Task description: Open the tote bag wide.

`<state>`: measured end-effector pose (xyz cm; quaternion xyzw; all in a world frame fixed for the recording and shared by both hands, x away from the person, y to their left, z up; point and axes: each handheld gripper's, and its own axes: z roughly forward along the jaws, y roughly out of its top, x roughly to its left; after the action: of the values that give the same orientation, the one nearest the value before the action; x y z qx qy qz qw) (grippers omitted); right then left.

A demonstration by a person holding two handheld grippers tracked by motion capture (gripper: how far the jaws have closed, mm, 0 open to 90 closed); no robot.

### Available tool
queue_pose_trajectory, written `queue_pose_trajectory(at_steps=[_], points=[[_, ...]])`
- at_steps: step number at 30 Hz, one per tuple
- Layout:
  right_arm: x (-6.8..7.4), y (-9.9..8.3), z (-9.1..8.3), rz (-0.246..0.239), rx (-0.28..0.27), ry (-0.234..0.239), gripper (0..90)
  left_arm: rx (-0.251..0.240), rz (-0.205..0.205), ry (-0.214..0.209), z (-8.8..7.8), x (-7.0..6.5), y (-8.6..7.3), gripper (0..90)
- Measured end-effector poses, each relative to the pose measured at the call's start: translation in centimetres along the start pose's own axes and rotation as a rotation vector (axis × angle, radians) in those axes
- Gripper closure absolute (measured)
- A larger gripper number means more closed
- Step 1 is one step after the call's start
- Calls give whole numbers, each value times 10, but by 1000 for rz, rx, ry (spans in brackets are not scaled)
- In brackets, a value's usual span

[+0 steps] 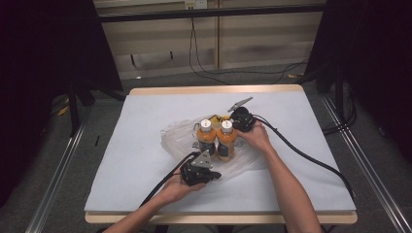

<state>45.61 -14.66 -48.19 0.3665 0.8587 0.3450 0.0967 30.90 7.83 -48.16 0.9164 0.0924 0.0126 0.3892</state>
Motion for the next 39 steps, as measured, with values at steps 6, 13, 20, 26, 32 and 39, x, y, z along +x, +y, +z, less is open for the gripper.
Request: queue_pose_trajectory(at_steps=[6, 13, 20, 26, 32, 39], points=[[-4, 6, 1, 13, 33, -13, 900, -12, 10, -1, 0, -3, -1, 900], [-8, 9, 4, 31, 34, -33, 900, -4, 14, -5, -1, -7, 0, 900], [-13, 12, 6, 45, 37, -49, 900, 9, 16, -10, -1, -7, 1, 900], [-18, 17, 8, 55, 49, -66, 900, 5, 21, -18, -2, -8, 0, 900], [-20, 19, 10, 68, 46, -88, 900, 15, 17, -38, -4, -12, -1, 900], [-21, 21, 12, 72, 41, -146, 900, 16, 8, -49, -4, -14, -1, 900]])
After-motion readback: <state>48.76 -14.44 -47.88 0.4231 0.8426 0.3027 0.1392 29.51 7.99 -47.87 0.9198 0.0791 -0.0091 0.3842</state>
